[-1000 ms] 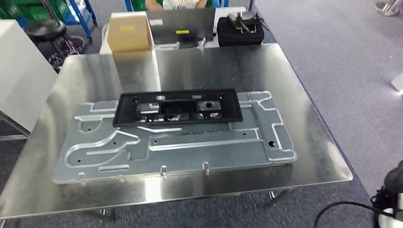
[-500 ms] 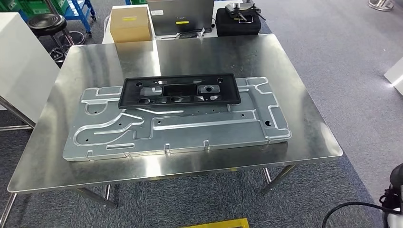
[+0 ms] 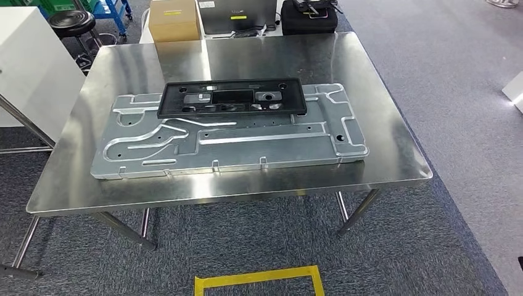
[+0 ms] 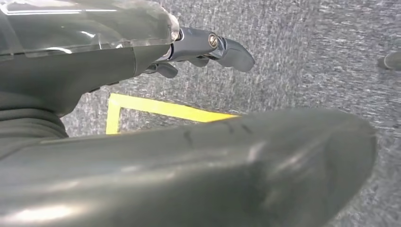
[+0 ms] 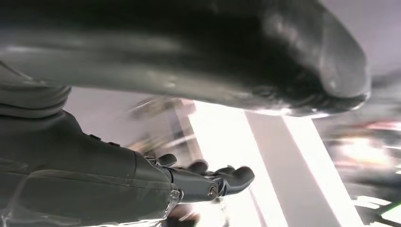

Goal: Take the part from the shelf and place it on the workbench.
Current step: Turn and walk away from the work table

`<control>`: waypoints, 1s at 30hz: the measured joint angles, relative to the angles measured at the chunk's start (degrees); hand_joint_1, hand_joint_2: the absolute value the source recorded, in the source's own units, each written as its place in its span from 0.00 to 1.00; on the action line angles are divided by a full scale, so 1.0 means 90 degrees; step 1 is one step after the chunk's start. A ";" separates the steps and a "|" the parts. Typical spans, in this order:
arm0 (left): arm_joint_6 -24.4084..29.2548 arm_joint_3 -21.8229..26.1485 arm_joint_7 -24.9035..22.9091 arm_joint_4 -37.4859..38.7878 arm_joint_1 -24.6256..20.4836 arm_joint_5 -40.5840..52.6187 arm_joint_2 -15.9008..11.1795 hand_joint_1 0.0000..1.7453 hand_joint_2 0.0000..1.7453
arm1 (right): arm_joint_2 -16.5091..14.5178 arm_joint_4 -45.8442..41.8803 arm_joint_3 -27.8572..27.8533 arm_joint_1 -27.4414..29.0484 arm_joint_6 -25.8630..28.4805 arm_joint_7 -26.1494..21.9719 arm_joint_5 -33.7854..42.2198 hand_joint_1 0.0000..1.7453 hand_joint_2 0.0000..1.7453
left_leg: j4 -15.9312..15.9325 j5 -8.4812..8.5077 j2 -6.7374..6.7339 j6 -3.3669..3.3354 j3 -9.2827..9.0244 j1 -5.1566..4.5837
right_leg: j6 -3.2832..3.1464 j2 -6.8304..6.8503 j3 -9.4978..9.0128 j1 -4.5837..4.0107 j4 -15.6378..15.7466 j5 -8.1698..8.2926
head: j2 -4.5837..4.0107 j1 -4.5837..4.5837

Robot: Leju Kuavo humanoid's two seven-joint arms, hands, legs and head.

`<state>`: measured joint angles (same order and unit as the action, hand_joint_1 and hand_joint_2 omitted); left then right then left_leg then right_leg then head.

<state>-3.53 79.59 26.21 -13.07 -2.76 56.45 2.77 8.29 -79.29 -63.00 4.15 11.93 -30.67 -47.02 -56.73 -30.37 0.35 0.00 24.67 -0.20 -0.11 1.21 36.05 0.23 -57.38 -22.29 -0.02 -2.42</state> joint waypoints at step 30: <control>-0.0349 0.0011 -0.0326 0.0007 -0.0016 0.0643 0.0237 0.00 0.00 | -0.1317 0.7292 -0.1539 -0.0783 -0.1824 0.3828 -0.4685 0.00 0.00 | -0.0088 0.0025 -0.0350 0.0055 0.0088 0.0016 | -0.0071 0.0063 -0.0203 -0.0041 -0.0017 -0.0211 | 0.0000 -0.0001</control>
<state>-6.67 79.69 23.28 -13.00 -2.90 62.24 4.90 -3.56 -13.66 -76.85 -2.90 -4.49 3.78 -89.18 -57.52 -30.15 -2.81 0.50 25.46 -0.05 -0.75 1.78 34.22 -0.14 -57.54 -24.19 -0.02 -2.42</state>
